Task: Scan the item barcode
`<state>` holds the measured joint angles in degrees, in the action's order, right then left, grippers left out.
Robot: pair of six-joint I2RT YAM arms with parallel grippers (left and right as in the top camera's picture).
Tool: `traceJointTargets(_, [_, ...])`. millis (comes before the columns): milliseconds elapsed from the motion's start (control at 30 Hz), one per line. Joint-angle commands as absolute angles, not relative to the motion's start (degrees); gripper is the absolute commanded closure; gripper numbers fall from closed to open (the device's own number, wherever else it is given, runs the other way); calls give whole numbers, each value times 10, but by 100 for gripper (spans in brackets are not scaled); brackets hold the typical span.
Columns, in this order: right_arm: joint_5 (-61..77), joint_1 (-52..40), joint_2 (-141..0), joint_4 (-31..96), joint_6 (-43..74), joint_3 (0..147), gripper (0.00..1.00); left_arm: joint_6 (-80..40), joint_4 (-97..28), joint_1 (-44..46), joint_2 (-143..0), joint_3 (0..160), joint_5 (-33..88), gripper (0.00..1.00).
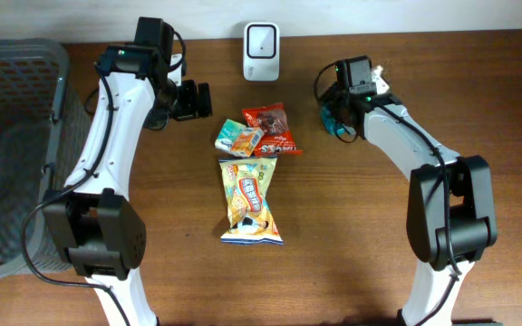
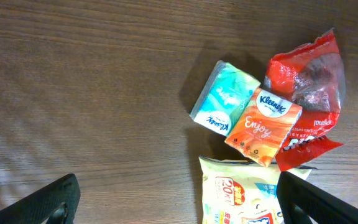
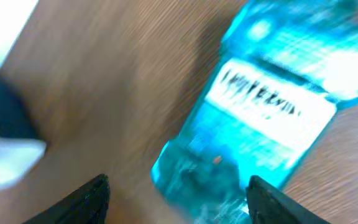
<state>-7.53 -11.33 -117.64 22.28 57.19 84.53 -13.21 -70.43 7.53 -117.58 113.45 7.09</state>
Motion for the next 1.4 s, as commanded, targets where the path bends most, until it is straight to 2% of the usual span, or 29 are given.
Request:
traceJointTargets(0, [-196, -116, -1173, 222, 627, 849, 30, -132, -703, 75, -1177, 1135, 77, 1])
traceJointTargets(433, [-234, -109, -1254, 208, 630, 849, 30, -132, -703, 75, -1177, 1135, 77, 1])
traceJointTargets(600, [-200, -96, -1243, 229, 343, 850, 30, -132, -703, 75, -1177, 1135, 77, 1])
traceJointTargets(667, [-179, -96, -1233, 247, 245, 850, 25, -132, -703, 75, -1177, 1135, 77, 1])
traceJointTargets(833, [-171, -97, -1203, 305, 167, 873, 12, -132, -703, 75, -1177, 1135, 77, 1])
traceJointTargets(967, [-171, -96, -1204, 310, 174, 873, 8, -132, -703, 75, -1177, 1135, 77, 1])
traceJointTargets(1067, [-163, -70, -1204, 316, 270, 866, 8, -132, -703, 75, -1177, 1135, 77, 1])
traceJointTargets(1167, [-63, -41, -1204, 306, 297, 854, 8, -132, -703, 75, -1177, 1135, 77, 1])
traceJointTargets(1300, [-22, -37, -1207, 281, 296, 848, 9, -132, -703, 75, -1177, 1135, 77, 1])
traceJointTargets(1367, [-21, -38, -1224, 281, 297, 848, 14, -132, -703, 75, -1177, 1135, 77, 1])
